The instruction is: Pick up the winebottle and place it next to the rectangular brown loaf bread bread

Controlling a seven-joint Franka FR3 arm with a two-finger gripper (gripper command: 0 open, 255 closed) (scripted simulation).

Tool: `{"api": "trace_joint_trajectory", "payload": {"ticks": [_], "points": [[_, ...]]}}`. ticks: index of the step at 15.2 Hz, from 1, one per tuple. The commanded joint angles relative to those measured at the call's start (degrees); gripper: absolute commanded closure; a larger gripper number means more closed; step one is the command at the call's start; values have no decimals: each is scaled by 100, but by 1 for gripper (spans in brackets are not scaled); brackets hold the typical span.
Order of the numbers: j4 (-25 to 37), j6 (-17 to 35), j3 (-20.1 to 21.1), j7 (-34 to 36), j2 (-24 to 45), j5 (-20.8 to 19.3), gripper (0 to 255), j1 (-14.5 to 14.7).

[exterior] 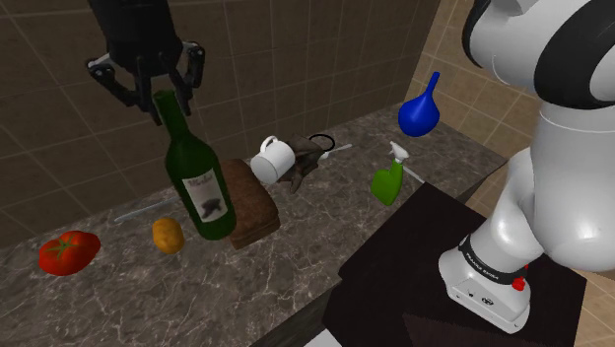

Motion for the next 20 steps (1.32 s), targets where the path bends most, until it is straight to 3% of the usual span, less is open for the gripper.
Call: {"api": "trace_joint_trajectory", "payload": {"ticks": [1, 2, 9, 20], "points": [[891, -347, 20, 192, 565, -164, 255, 314], [1309, -516, 11, 237, 817, -227, 255, 448], [1, 333, 37, 311, 366, -118, 255, 250], [-1262, 1333, 41, 391, 108, -71, 255, 104]]}}
